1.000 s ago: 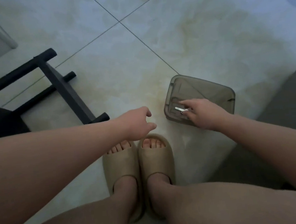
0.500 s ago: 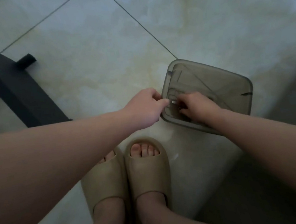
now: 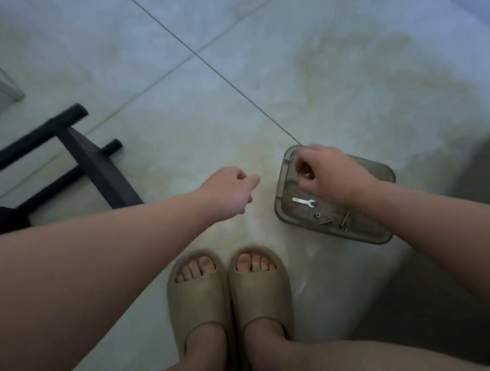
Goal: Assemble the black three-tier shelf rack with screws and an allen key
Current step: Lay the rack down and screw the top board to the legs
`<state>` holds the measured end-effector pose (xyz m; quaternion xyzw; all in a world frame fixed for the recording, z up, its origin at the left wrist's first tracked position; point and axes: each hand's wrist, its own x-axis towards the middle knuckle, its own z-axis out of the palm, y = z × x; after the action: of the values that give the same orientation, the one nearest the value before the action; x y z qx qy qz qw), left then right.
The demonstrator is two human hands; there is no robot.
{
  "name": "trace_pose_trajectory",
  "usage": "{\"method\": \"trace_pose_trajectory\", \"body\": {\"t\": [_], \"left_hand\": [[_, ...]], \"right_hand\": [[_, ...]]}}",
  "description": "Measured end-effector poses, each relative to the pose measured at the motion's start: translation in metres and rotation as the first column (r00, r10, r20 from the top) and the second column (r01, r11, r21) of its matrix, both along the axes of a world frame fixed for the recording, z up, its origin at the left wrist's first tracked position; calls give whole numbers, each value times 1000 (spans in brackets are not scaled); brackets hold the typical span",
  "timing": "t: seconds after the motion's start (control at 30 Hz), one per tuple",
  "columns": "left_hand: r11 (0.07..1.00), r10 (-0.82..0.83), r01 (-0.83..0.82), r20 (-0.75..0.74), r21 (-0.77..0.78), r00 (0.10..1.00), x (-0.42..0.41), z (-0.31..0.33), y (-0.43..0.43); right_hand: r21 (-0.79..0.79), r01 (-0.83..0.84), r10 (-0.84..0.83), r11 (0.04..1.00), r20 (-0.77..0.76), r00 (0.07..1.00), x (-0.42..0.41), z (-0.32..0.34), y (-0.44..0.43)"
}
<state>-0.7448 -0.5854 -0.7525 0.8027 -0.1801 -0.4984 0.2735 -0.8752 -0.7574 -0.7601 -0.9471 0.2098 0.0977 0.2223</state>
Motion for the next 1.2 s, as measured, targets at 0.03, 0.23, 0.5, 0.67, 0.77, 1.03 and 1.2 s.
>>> {"method": "trace_pose_trajectory", "body": {"t": [0.03,0.23,0.5,0.67,0.77,1.03,1.2], "left_hand": [[1000,24,-23,-15,15,1000,4,17,6],[911,385,-407,-224,-62,895,10,119,60],[678,530,-721,-586,-141,613,20,195,151],[622,549,-779,-666,-78,505,44,196,188],[590,654,-807,-591,8,473,66,174,199],[648,747,-750,-306,133,591,111,66,196],[596,770,-786,-395,164,501,112,-10,192]], "right_hand": [[-6,-26,26,1000,54,998,6,22,7],[-37,-209,210,977,315,926,33,151,72],[-98,-470,472,877,361,805,57,243,179],[-68,-536,530,841,303,792,90,236,218],[-21,-487,471,873,291,833,113,211,222],[93,-504,512,859,-152,845,155,93,200],[143,-597,612,789,-263,746,155,33,197]]}}
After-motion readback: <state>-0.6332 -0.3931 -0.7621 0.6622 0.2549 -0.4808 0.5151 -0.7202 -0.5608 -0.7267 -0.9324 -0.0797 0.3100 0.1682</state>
